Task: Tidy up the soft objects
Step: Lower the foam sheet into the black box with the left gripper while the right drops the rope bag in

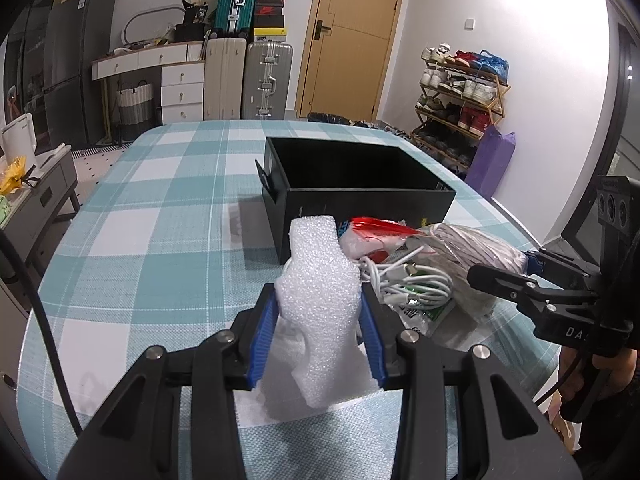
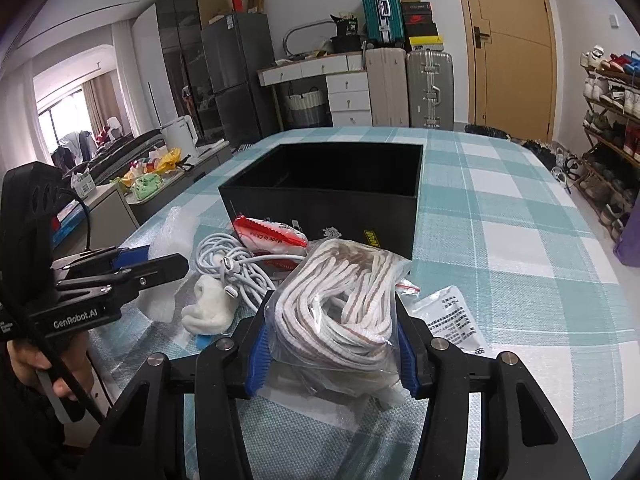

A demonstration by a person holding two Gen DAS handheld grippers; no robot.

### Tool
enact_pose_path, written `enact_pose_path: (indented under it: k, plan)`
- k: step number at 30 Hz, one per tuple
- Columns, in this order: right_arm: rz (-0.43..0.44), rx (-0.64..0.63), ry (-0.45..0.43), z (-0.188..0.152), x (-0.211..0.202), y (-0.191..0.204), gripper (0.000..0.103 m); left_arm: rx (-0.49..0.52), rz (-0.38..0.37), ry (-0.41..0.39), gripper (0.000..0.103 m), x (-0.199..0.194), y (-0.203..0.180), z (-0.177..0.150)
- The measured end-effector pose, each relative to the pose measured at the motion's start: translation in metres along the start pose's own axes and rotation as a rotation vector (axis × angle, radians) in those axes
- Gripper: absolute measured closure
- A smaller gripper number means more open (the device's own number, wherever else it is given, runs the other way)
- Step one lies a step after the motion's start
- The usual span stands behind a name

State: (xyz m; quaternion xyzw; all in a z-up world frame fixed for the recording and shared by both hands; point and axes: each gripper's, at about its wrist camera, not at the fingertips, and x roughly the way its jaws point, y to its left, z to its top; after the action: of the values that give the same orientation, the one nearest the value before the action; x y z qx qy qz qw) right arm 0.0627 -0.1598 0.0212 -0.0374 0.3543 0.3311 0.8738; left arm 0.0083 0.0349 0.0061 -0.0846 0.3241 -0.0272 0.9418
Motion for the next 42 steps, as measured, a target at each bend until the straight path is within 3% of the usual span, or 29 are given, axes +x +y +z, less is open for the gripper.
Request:
enact_pose_path:
  k: [12, 20, 42]
  plan:
    - [0.016, -0.023, -0.105, 0.021, -0.043, 0.004, 0.051, 0.018, -0.022, -0.058, 0.064, -0.019, -0.009, 0.024]
    - [0.022, -0.045, -0.13, 0.04, -0.054, 0.008, 0.051, 0.025, -0.038, -0.089, 0.064, -0.022, -0.013, 0.051]
    - [0.063, -0.038, -0.092, 0.088, -0.018, -0.005, 0.051, 0.007, -0.045, -0.065, 0.064, 0.029, -0.016, 0.107]
